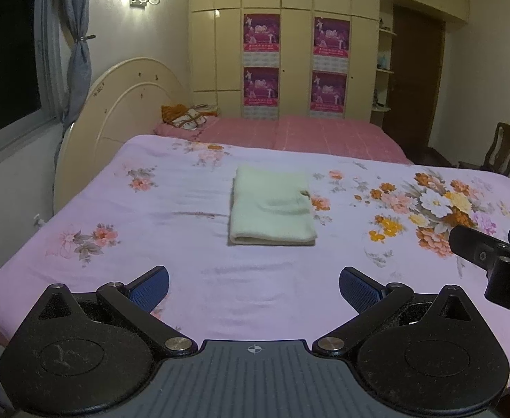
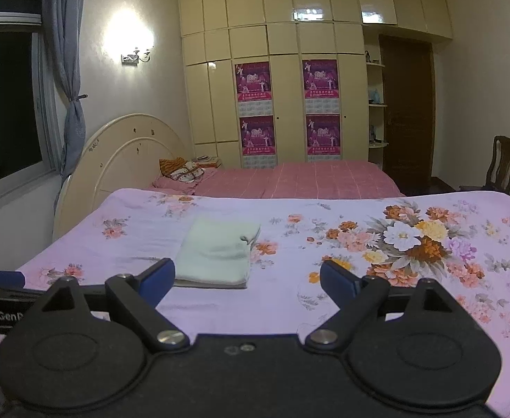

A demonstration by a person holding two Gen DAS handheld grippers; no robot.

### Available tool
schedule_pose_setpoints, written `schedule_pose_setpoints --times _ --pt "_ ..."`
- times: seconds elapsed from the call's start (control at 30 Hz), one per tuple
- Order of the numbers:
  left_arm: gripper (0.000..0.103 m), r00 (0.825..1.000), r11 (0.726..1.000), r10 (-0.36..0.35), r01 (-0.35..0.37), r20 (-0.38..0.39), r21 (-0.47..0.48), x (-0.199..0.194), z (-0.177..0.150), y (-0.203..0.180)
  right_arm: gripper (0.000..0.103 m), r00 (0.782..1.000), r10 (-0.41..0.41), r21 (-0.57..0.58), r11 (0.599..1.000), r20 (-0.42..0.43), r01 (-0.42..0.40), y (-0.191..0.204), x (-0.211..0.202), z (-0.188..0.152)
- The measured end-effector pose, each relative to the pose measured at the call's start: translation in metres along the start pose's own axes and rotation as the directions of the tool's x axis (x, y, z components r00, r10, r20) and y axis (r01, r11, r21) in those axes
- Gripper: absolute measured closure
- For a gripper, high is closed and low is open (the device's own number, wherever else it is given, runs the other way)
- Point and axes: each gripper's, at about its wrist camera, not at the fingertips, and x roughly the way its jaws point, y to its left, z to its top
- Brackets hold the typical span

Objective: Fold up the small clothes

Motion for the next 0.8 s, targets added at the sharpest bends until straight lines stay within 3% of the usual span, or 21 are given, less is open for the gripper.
schedule_pose_setpoints --times 0.8 --pt "0.000 1.000 1.000 0.010 -0.010 -0.029 0.000 0.0108 0.0028 -0.0047 0.013 1.000 0.005 0.013 1.000 -0.031 -0.005 -0.0042 0.0071 -0.0023"
